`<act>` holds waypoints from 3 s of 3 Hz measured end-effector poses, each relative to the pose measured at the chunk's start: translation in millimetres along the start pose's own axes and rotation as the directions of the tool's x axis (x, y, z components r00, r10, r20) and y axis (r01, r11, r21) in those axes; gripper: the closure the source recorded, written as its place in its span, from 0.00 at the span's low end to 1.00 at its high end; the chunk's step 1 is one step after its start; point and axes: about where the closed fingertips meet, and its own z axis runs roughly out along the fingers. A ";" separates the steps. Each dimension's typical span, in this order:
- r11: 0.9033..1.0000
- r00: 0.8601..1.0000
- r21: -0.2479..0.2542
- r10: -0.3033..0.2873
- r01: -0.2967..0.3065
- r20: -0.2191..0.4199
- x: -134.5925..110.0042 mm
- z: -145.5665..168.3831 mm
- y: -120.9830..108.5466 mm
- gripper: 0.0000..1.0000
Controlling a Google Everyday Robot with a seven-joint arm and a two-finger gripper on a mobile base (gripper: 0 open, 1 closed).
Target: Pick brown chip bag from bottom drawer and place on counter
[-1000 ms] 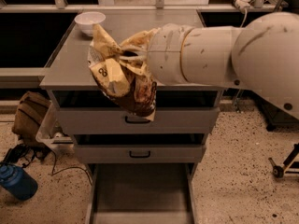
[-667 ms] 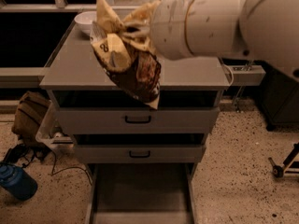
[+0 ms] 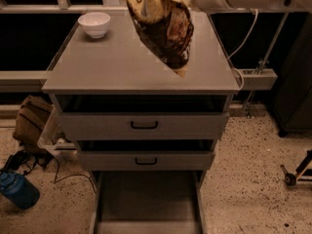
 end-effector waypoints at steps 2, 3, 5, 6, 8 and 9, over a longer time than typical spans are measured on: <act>0.995 0.994 0.094 -0.020 0.030 -0.112 64.2 9.8 -20.9 1.00; 0.989 0.984 0.124 -0.064 0.085 -0.163 83.6 20.5 -30.7 1.00; 0.972 0.988 0.202 -0.095 0.119 -0.123 125.1 135.3 -13.8 1.00; 0.972 0.988 0.202 -0.095 0.119 -0.123 125.1 135.3 -13.8 1.00; 0.963 0.990 0.243 -0.090 0.114 -0.110 122.9 136.1 -13.1 1.00; 0.963 0.990 0.243 -0.090 0.114 -0.110 122.9 136.1 -13.1 0.82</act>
Offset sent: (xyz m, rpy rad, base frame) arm 0.0823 -0.0768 -0.0044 -0.0191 -0.1535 -0.2282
